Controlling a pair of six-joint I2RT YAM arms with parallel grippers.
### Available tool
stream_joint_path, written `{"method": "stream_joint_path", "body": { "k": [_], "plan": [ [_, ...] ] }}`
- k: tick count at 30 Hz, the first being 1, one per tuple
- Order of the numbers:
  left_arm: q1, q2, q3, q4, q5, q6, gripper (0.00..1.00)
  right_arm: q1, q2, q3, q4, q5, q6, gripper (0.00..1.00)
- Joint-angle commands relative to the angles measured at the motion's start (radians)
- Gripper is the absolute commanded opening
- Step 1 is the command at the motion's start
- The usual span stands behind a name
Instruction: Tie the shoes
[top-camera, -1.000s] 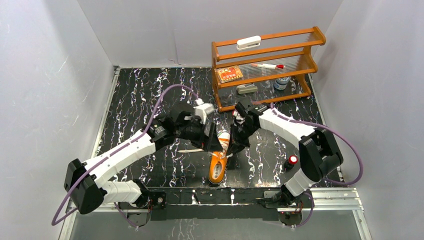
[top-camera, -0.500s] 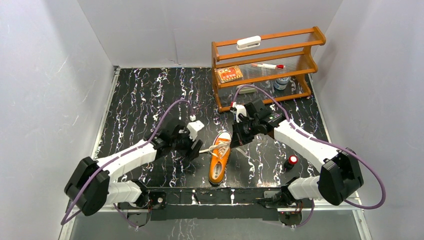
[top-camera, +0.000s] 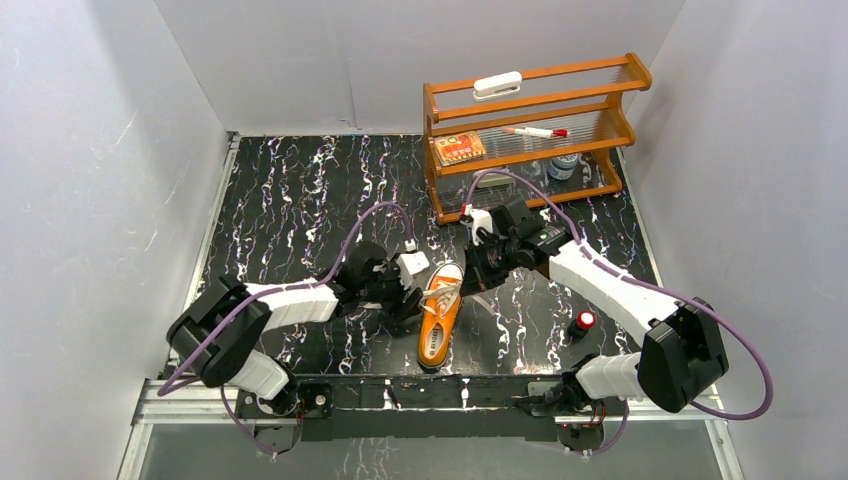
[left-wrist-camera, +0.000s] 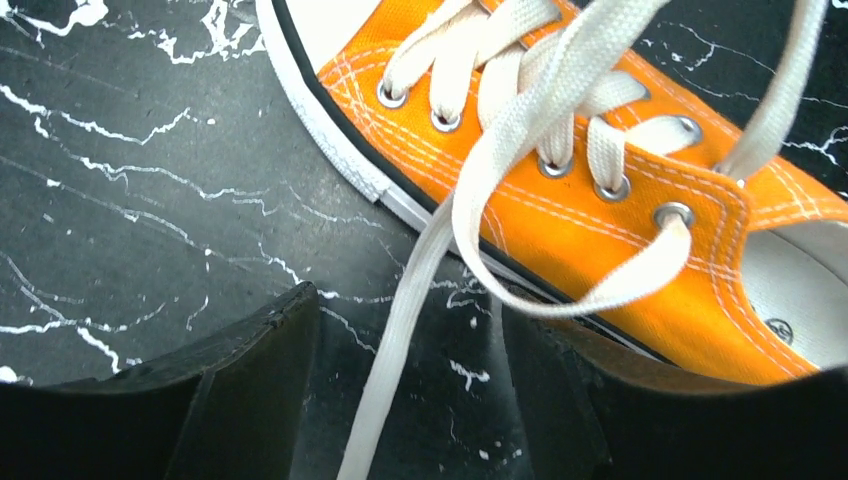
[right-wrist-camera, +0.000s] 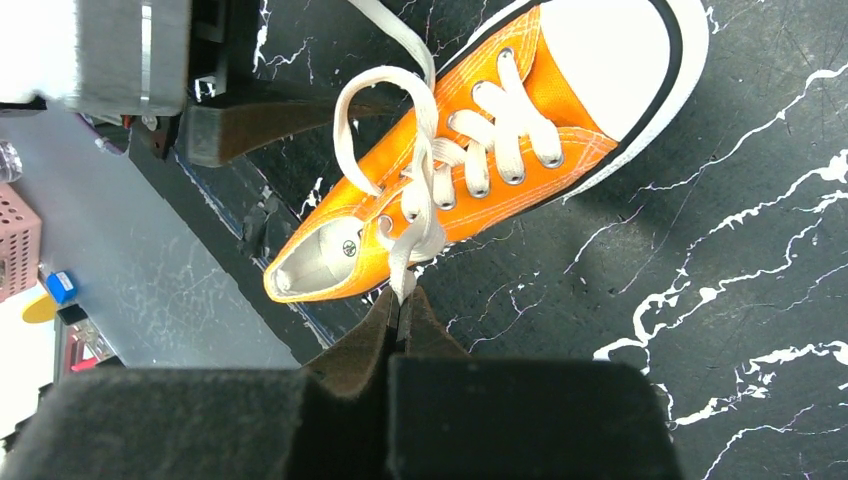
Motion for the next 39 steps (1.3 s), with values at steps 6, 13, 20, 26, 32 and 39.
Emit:
{"method": "stream_joint_path", "body": {
  "k": [6, 13, 20, 26, 32, 39],
  "plan": [
    [-0.044, 0.12, -0.018, 0.208, -0.091, -0.064, 0.28, 0.003, -0.066, -0.014, 0.016, 0.01, 0.016, 0.0],
    [-0.044, -0.131, 0.001, -0.071, -0.314, -0.229, 0.0, 0.003, -0.12, -0.03, -0.055, 0.049, 0.014, 0.0],
    [-0.044, -0.412, 0.129, -0.638, -0.468, -0.685, 0.0, 0.001, -0.127, -0.001, -0.215, 0.147, 0.044, 0.0],
    [-0.041, -0.448, 0.209, -1.035, -0.582, -1.038, 0.0, -0.001, -0.058, 0.035, -0.381, 0.292, 0.146, 0.0],
    [-0.024, -0.421, 0.271, -1.286, -0.675, -1.24, 0.0, -0.025, 0.026, 0.019, -0.563, 0.422, 0.34, 0.0],
    [0.11, -0.311, 0.253, -1.298, -0.639, -1.241, 0.0, -0.136, 0.156, -0.044, -0.48, 0.597, 0.411, 0.0]
  ]
}}
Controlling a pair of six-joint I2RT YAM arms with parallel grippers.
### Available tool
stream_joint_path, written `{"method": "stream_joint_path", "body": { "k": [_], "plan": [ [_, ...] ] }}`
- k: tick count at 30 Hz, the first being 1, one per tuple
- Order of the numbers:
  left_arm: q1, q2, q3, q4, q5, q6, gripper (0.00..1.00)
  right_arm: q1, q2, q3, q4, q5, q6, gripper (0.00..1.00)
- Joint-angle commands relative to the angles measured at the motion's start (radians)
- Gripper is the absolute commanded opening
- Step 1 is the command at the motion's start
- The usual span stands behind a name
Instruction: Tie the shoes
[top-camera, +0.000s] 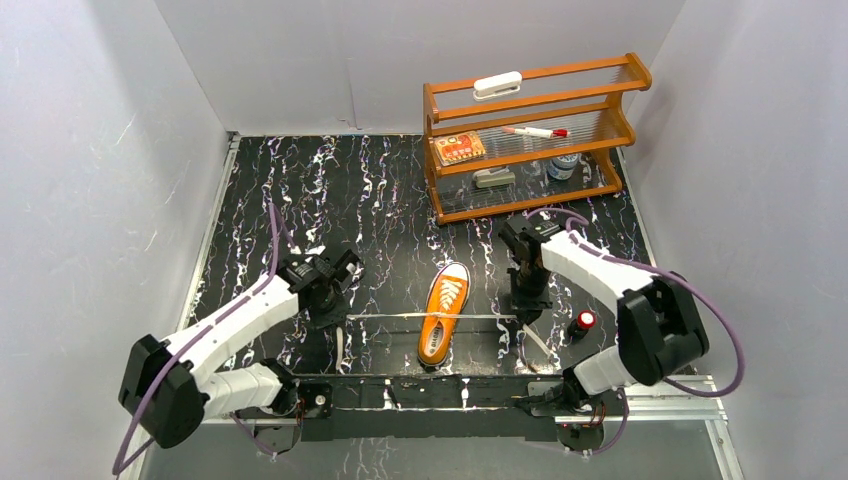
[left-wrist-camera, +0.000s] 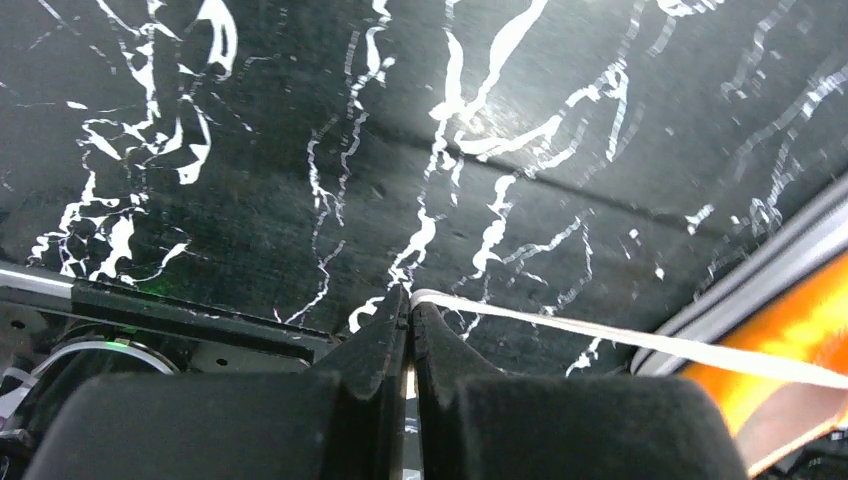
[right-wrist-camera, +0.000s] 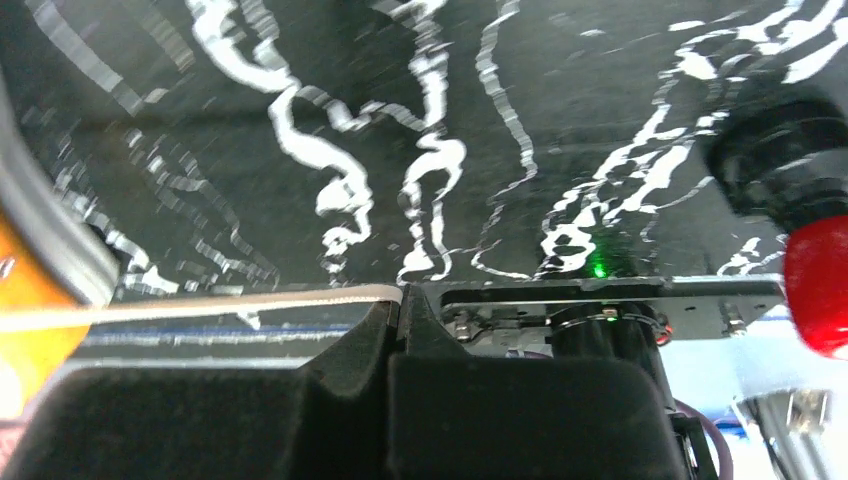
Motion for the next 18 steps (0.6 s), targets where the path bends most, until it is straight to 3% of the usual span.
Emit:
{"method": "stream_joint_path", "body": {
  "k": [1, 7, 9, 16, 18],
  "plan": [
    [0.09, 0.05, 0.01, -0.052, -0.019, -0.002, 0.0, -0.076, 0.075, -0.013, 0.016, 0.2, 0.094, 0.0],
    [0.299, 0.121, -0.018, 0.021, 0.047, 0.12, 0.0, -0.13, 0.137, 0.06, 0.029, 0.435, 0.134, 0.0],
    [0.332, 0.111, -0.031, 0.082, 0.114, 0.164, 0.0, -0.13, 0.124, 0.079, 0.085, 0.454, 0.079, 0.0],
    [0.333, 0.092, -0.019, 0.118, 0.368, 0.302, 0.0, -0.125, 0.015, 0.08, 0.315, 0.117, -0.19, 0.0],
    [0.333, 0.05, 0.0, 0.088, 0.366, 0.317, 0.28, -0.125, 0.006, 0.092, 0.301, 0.084, -0.209, 0.0]
  ]
}}
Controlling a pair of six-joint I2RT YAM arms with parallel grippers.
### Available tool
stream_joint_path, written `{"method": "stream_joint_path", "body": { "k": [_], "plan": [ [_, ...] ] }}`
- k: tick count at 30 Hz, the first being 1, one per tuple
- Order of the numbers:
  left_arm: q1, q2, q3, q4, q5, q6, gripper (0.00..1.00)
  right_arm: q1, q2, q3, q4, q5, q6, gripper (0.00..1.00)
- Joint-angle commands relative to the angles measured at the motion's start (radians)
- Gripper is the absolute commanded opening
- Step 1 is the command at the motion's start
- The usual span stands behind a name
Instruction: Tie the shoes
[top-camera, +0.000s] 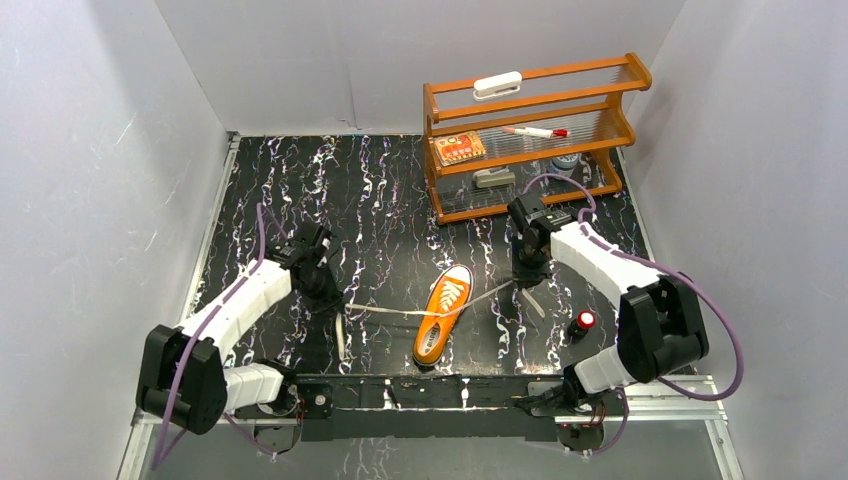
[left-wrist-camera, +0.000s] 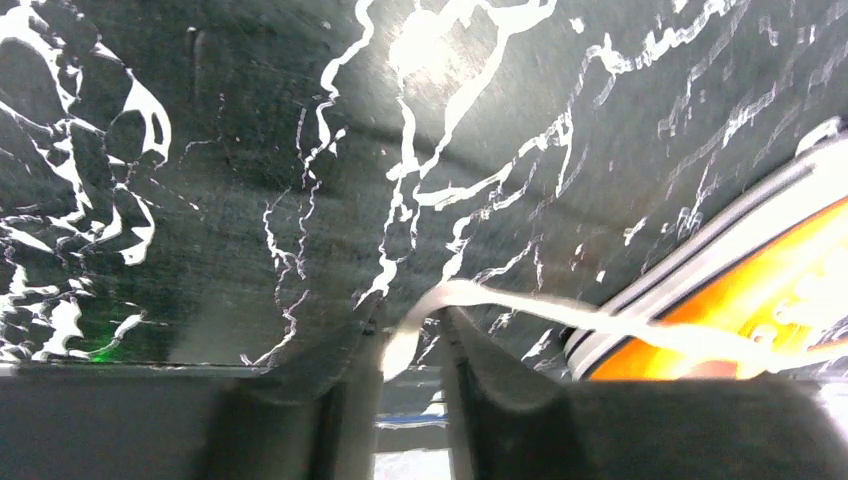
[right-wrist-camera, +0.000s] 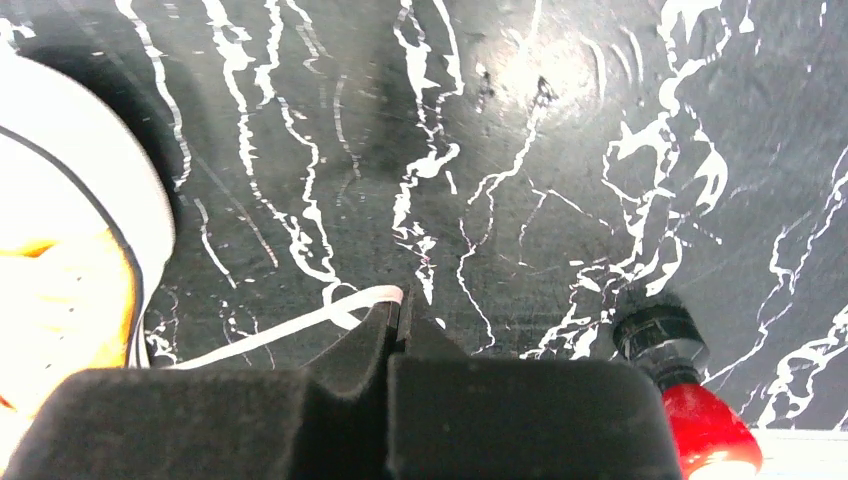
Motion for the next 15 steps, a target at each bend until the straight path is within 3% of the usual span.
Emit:
{"method": "stream_joint_path", "body": {
  "k": [1, 4, 5, 7, 9, 11, 12, 15],
  "plan": [
    [0.01, -0.099, 0.025, -0.053, 0.07, 0.098, 0.39, -0.01, -0.046, 0.046, 0.049, -0.091, -0.119, 0.0],
    [0.009, -0.16, 0.06, -0.009, 0.071, 0.156, 0.66, -0.01, -0.053, 0.042, 0.027, -0.13, -0.126, 0.0],
    [0.009, -0.162, 0.072, 0.012, 0.085, 0.193, 0.68, -0.01, -0.058, 0.04, 0.028, -0.155, -0.129, 0.0],
    [0.006, -0.165, 0.072, 0.093, 0.162, 0.264, 0.69, -0.009, -0.072, 0.036, 0.034, -0.188, -0.136, 0.0],
    [-0.011, -0.178, 0.033, 0.287, 0.374, 0.356, 0.67, -0.01, -0.089, 0.033, 0.053, -0.22, -0.15, 0.0],
    [-0.052, -0.137, 0.048, 0.38, 0.474, 0.468, 0.65, -0.009, -0.104, 0.04, 0.062, -0.241, -0.153, 0.0],
    [-0.073, -0.095, 0.072, 0.372, 0.545, 0.622, 0.63, -0.009, -0.108, 0.049, 0.062, -0.254, -0.154, 0.0],
    [-0.222, -0.023, 0.099, 0.299, 0.468, 1.034, 0.6, -0.009, -0.122, 0.069, 0.059, -0.284, -0.156, 0.0]
  ]
}}
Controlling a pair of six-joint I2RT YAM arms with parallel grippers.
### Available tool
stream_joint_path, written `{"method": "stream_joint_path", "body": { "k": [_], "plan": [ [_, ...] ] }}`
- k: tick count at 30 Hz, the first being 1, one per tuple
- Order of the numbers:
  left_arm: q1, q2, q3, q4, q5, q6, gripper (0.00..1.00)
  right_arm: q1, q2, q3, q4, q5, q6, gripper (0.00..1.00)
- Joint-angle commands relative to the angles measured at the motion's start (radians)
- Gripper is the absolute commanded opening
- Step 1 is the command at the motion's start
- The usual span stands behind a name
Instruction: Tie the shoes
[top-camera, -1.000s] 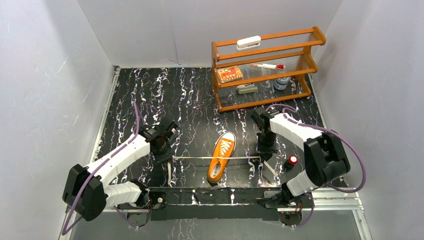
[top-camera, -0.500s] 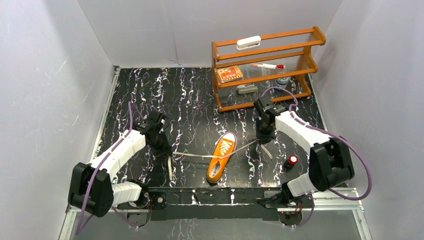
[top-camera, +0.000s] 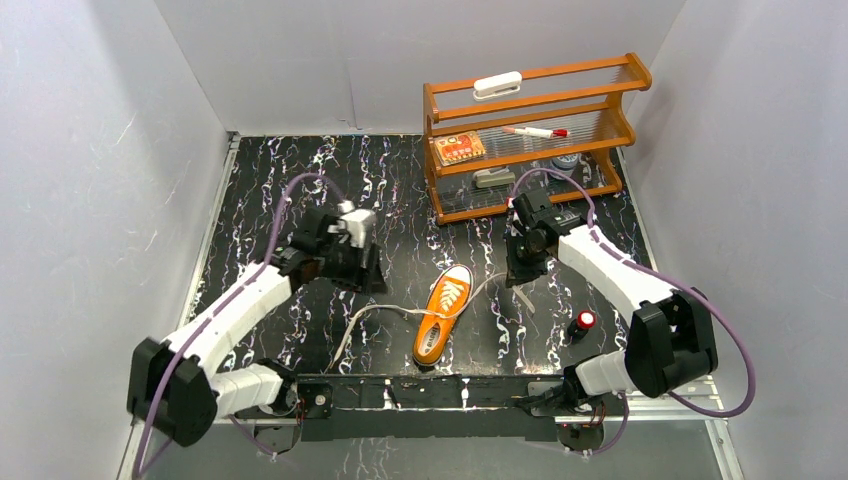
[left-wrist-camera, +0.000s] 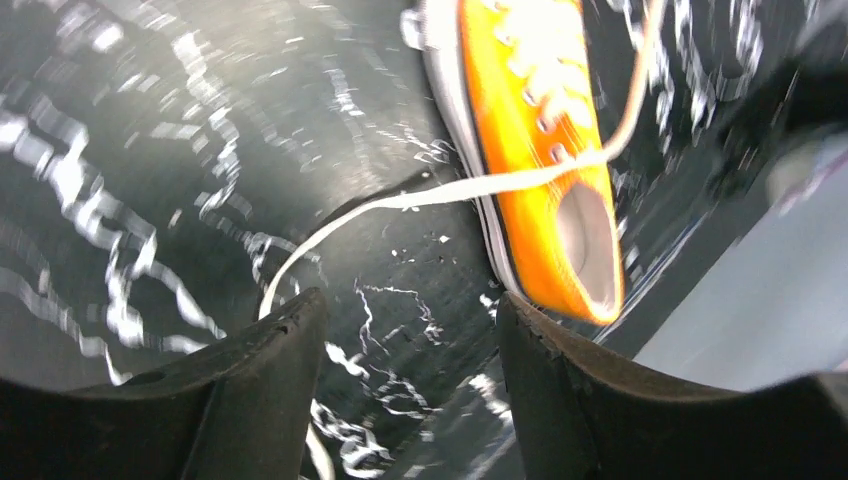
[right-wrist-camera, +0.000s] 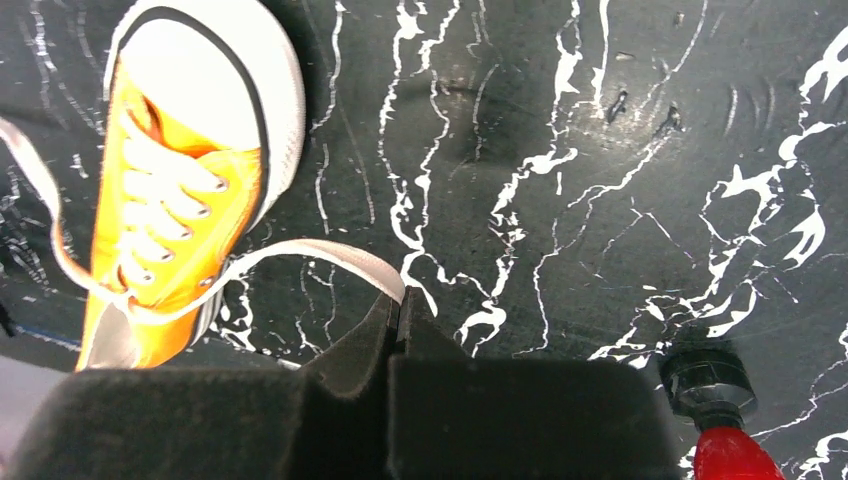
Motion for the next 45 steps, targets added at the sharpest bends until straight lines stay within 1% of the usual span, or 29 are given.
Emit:
{"method": "stream_joint_path", "body": {
  "k": [1, 3, 4, 6, 9, 11, 15, 18, 19, 22, 24, 25, 27, 30, 32, 33, 35, 38, 40, 41, 42, 45],
  "plan": [
    [-0.147, 0.077, 0.023, 0.037, 0.107, 0.622, 0.59, -0.005, -0.048, 0.06, 0.028, -0.075, -0.019, 0.0],
    [-0.15, 0.069, -0.049, 0.146, 0.075, 0.718, 0.59, -0.005, -0.06, 0.062, 0.028, -0.083, -0.012, 0.0],
    [-0.149, 0.067, -0.085, 0.2, 0.089, 0.761, 0.6, -0.005, -0.065, 0.063, 0.026, -0.088, -0.007, 0.0],
    [-0.149, 0.09, -0.141, 0.303, 0.092, 0.778, 0.6, -0.005, -0.07, 0.067, 0.015, -0.093, -0.002, 0.0],
    [-0.16, 0.137, -0.197, 0.451, 0.091, 0.742, 0.59, -0.006, -0.083, 0.066, -0.004, -0.094, 0.004, 0.0],
    [-0.165, 0.177, -0.226, 0.54, 0.118, 0.71, 0.57, -0.005, -0.098, 0.058, -0.013, -0.091, 0.011, 0.0],
    [-0.214, 0.256, -0.239, 0.605, 0.138, 0.698, 0.51, -0.005, -0.132, 0.038, -0.023, -0.099, 0.023, 0.0],
    [-0.222, 0.299, -0.247, 0.668, 0.143, 0.685, 0.48, -0.005, -0.148, 0.033, -0.031, -0.097, 0.029, 0.0],
    [-0.226, 0.315, -0.235, 0.658, 0.143, 0.688, 0.45, -0.005, -0.151, 0.032, -0.034, -0.097, 0.03, 0.0],
    [-0.227, 0.332, -0.229, 0.681, 0.13, 0.67, 0.28, -0.005, -0.16, 0.038, -0.043, -0.099, 0.044, 0.0],
    [-0.227, 0.319, -0.222, 0.672, 0.087, 0.649, 0.11, -0.005, -0.169, 0.041, -0.046, -0.099, 0.07, 0.0],
    [-0.227, 0.299, -0.223, 0.665, 0.065, 0.639, 0.06, -0.005, -0.175, 0.036, -0.038, -0.103, 0.086, 0.0],
    [-0.228, 0.24, -0.227, 0.643, 0.011, 0.6, 0.0, -0.005, -0.164, 0.015, 0.0, -0.121, 0.118, 0.0],
    [-0.229, 0.15, -0.186, 0.541, -0.05, 0.505, 0.0, -0.005, -0.089, -0.015, 0.062, -0.174, 0.156, 0.0],
    [-0.232, 0.104, -0.163, 0.471, -0.041, 0.441, 0.0, -0.001, -0.029, -0.039, 0.129, -0.233, 0.207, 0.0],
    [-0.236, 0.081, -0.165, 0.462, -0.033, 0.409, 0.0, 0.006, 0.001, -0.055, 0.169, -0.259, 0.237, 0.0],
    [-0.246, 0.048, -0.175, 0.464, -0.018, 0.348, 0.0, 0.029, 0.06, -0.073, 0.222, -0.26, 0.296, 0.0],
    [-0.253, 0.031, -0.184, 0.482, -0.037, 0.243, 0.0, 0.074, 0.154, -0.067, 0.241, -0.217, 0.364, 0.0],
    [-0.253, 0.026, -0.188, 0.495, -0.045, 0.192, 0.0, 0.107, 0.204, -0.06, 0.291, -0.214, 0.392, 0.0],
    [-0.254, 0.021, -0.193, 0.495, -0.047, 0.168, 0.0, 0.128, 0.228, -0.051, 0.326, -0.212, 0.403, 0.0],
    [-0.254, 0.014, -0.197, 0.529, -0.048, 0.147, 0.0, 0.146, 0.249, -0.04, 0.37, -0.213, 0.409, 0.0],
    [-0.255, -0.022, -0.226, 0.575, -0.075, 0.093, 0.0, 0.193, 0.321, 0.041, 0.463, -0.195, 0.42, 0.0]
  ]
}}
